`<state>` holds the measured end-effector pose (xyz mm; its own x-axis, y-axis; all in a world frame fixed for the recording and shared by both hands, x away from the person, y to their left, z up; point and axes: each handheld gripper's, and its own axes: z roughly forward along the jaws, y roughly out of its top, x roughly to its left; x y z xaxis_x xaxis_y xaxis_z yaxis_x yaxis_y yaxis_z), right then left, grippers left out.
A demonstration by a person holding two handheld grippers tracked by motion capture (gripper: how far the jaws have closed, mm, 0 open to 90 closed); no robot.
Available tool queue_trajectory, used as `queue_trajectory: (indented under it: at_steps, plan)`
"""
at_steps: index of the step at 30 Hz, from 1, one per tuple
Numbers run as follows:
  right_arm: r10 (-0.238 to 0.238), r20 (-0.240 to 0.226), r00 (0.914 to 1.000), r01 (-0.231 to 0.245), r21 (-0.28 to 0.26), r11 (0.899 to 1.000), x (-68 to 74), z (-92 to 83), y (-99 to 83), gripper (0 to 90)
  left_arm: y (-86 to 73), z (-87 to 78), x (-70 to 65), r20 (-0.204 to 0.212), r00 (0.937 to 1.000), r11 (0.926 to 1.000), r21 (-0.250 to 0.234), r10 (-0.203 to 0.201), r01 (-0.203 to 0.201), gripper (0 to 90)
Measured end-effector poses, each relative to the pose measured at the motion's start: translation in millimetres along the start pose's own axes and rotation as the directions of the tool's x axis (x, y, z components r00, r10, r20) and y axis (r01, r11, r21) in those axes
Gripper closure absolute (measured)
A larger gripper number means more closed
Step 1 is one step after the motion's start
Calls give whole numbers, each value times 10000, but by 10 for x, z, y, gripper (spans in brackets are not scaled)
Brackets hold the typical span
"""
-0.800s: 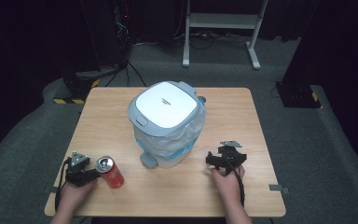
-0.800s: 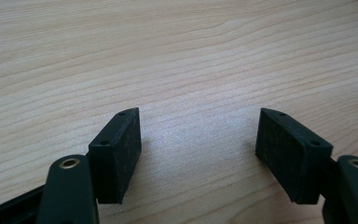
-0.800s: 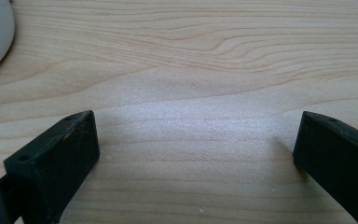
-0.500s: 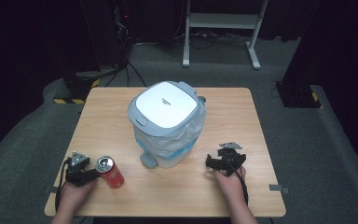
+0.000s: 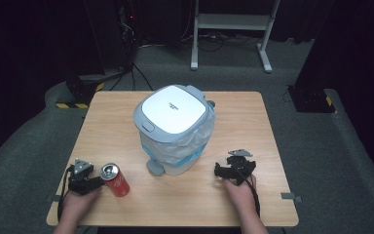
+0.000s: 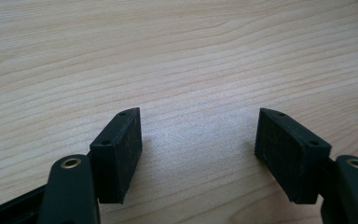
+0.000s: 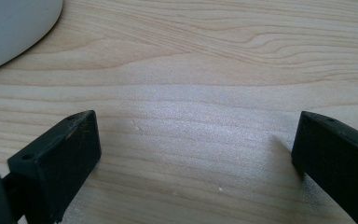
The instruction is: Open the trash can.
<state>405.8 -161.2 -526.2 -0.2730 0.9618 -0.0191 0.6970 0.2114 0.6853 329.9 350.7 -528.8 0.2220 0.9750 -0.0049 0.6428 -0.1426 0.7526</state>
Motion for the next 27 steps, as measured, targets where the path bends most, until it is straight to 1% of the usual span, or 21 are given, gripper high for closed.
queue_trajectory:
  at_steps: [12, 14, 16, 18, 20, 21, 22, 23, 24, 27]
  plan:
    - [100, 100, 9999, -100, -6, 10000, 17, -4, -3, 10, 0, -1, 5, 17, 10000, 10000, -6, 22, -22, 321]
    - [97, 95, 9999, -97, -7, 10000, 17, -3, -3, 10, 0, -1, 4, 3, 10000, 10000, -5, 24, -24, 321]
    - [5, -8, 10000, -5, -10, 10000, 19, -6, -6, 12, 0, -6, 5, -10, 10000, 10000, 33, 79, -79, 324]
    - [-180, -164, 9997, 178, -102, 9998, 26, -25, -18, 74, -2, -7, 2, -12, 10000, 10000, 20, 62, -62, 328]
    - [-286, -323, 9991, 279, -204, 9994, 49, -74, -36, 196, -4, -11, 1, 13, 10000, 10000, 11, 67, -67, 330]
    - [-428, -419, 9982, 416, -303, 9987, 65, -106, -52, 259, -6, -13, -1, 55, 10000, 10000, -18, 81, -81, 341]
    - [-409, -507, 9979, 395, -289, 9988, 85, -126, -60, 300, -8, -17, -2, 97, 9998, 9999, -19, 143, -143, 356]
    - [-506, -608, 9969, 484, -365, 9982, 106, -153, -65, 333, -10, -20, -4, 149, 9998, 9999, -38, 161, -160, 369]
    - [-586, -663, 9961, 552, -516, 9971, 133, -189, -64, 365, -11, -23, -7, 184, 9997, 9998, -50, 168, -167, 382]
    - [-796, -861, 9931, 685, -1254, 9897, 222, -327, -40, 446, -9, -29, -11, 375, 9987, 9994, -46, 343, -341, 420]
